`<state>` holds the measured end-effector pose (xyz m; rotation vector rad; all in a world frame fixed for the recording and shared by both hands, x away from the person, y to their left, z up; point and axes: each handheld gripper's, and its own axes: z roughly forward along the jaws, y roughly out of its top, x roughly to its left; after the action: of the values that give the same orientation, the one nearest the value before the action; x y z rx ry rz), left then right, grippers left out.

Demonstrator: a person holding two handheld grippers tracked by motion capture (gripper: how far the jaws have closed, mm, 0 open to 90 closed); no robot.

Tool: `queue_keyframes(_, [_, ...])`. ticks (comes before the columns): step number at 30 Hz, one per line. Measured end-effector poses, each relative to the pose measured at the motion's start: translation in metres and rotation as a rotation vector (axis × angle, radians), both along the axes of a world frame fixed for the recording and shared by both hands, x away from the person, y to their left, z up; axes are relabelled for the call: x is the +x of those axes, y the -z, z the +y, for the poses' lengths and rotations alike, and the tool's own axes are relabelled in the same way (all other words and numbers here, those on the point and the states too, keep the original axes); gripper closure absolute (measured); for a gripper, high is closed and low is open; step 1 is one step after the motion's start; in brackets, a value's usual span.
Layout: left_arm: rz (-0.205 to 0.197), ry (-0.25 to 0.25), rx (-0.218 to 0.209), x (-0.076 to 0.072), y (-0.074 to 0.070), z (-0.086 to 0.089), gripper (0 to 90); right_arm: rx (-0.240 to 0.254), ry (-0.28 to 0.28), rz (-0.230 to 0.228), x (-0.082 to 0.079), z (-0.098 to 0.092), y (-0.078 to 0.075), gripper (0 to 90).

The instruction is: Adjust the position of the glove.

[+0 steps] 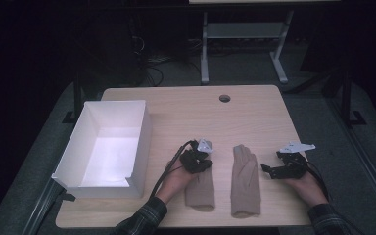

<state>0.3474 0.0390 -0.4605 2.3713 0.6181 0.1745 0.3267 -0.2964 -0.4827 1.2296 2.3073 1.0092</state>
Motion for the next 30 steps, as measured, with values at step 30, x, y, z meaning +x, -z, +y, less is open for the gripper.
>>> queue_keyframes(30, [0.08, -0.17, -0.11, 0.002, -0.015, 0.06, 59.3, 0.0, -0.001, 0.0, 0.0, 0.0, 0.0, 13.6])
